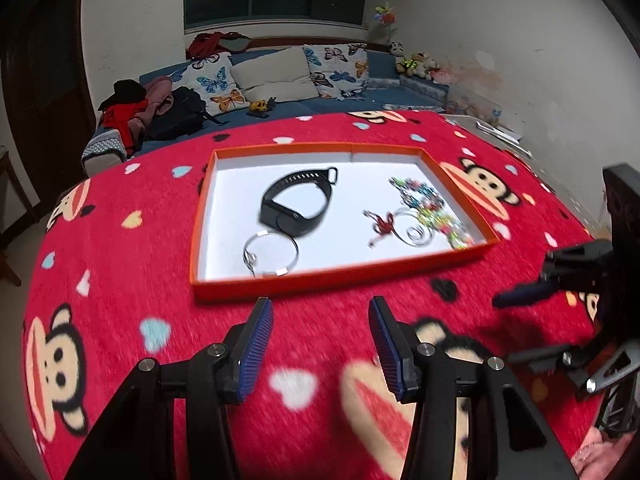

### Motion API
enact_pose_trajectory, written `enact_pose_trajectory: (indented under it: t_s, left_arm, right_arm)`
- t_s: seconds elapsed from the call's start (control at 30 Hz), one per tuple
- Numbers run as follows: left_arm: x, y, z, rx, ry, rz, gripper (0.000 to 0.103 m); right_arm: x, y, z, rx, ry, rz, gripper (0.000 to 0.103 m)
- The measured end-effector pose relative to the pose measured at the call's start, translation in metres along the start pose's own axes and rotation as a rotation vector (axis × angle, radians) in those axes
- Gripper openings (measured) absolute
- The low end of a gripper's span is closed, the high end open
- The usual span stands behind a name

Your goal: Organize jewelry

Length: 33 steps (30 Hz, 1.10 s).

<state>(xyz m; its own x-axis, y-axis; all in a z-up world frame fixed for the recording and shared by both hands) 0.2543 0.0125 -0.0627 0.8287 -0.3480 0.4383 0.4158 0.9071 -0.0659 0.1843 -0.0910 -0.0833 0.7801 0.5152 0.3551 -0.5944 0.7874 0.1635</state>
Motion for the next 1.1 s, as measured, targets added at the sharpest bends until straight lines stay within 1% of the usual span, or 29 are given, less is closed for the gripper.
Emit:
enact_pose_trajectory:
  t_s: [0.07,0.13,0.27,0.37,0.47,0.57,0.63,0.73,0.87,0.9,1.03,1.1]
  left_arm:
    - [-0.009,-0.005,0.004,-0.001,0.002,-0.008,0.053]
    - [-0.02,-0.011,0.007,-0.006,0.004,-0.017,0.053]
    - [-0.035,-0.018,0.008,-0.008,0.014,-0.036,0.053]
    - [-0.047,-0.025,0.007,-0.012,0.024,-0.051,0.053]
    - [-0.054,-0.029,0.006,-0.011,0.033,-0.066,0.053]
    - [-0.058,-0.031,0.005,-0.012,0.038,-0.075,0.053]
    - [-0.06,-0.032,0.004,-0.016,0.04,-0.077,0.053]
    - [-0.062,-0.032,0.0,-0.017,0.048,-0.084,0.053]
    - [-0.062,-0.036,-0.005,-0.025,0.054,-0.099,0.053]
    - [-0.062,-0.037,-0.006,-0.026,0.054,-0.105,0.053]
    - [-0.059,-0.045,-0.014,-0.033,0.057,-0.124,0.053]
    - [-0.057,-0.047,-0.018,-0.031,0.058,-0.131,0.053]
  right_arm:
    - [-0.014,0.015,-0.002,0.032,0.024,0.021,0.042]
    - [-0.023,0.027,-0.004,0.045,0.04,0.046,0.037]
    - [-0.048,0.056,-0.011,0.097,0.085,0.094,0.034]
    - [-0.057,0.069,-0.016,0.093,0.096,0.127,0.031]
    - [-0.057,0.076,-0.024,0.109,0.108,0.126,0.026]
    - [-0.055,0.081,-0.028,0.109,0.101,0.126,0.025]
    - [-0.049,0.081,-0.032,0.103,0.095,0.123,0.02]
    - [-0.046,0.085,-0.037,0.096,0.095,0.127,0.019]
    - [-0.045,0.09,-0.04,0.051,0.088,0.162,0.015]
    - [-0.046,0.091,-0.04,0.04,0.086,0.168,0.012]
    - [-0.048,0.088,-0.036,0.04,0.084,0.166,0.011]
    - [-0.051,0.086,-0.032,0.054,0.084,0.153,0.011]
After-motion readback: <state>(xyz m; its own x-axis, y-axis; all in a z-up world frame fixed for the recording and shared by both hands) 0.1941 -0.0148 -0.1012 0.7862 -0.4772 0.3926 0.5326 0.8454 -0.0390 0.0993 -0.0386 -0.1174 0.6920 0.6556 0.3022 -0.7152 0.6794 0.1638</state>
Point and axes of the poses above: each gripper's, at about its wrist camera, not at the fingertips, and z roughly against the way its jaws point, y to its left, x to its top, the point moved 8 cm from there along -z, roughly the way its jaws point, and after that the axes turned 15 degrees about y, right-handed, at the moved point
